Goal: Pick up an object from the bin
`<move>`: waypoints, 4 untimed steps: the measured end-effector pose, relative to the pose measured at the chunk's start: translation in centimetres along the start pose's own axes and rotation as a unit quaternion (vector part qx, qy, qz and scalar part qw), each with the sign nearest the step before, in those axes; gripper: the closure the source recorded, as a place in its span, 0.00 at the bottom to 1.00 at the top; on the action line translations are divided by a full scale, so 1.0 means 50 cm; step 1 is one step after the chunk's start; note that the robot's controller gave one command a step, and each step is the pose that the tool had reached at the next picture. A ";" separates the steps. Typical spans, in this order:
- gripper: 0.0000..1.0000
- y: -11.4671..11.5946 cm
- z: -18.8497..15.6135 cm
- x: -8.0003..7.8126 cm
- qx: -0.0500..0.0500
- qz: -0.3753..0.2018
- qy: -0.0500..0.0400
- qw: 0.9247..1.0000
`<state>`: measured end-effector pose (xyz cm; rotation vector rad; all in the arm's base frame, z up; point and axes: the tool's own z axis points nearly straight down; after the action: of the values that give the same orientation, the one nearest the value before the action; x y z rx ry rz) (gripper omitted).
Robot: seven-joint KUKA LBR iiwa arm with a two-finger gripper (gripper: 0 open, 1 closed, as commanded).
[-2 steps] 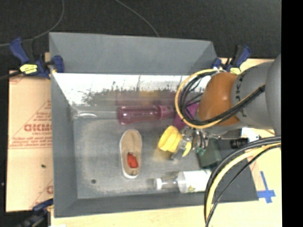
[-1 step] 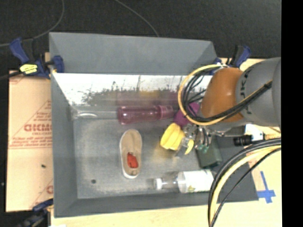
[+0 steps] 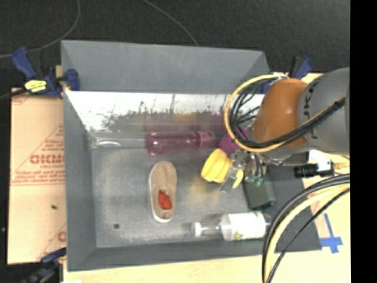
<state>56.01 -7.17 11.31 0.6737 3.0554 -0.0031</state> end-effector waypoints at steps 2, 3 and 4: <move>1.00 0.001 -0.031 -0.002 -0.001 -0.001 -0.002 1.000; 1.00 0.000 -0.039 -0.003 -0.001 -0.001 -0.002 1.000; 1.00 0.000 -0.048 -0.003 -0.001 -0.002 -0.002 1.000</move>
Offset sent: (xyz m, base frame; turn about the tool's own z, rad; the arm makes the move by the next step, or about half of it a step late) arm 0.0000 0.0000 0.0190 0.0000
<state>56.12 -7.20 13.72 0.6673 3.0514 -0.0016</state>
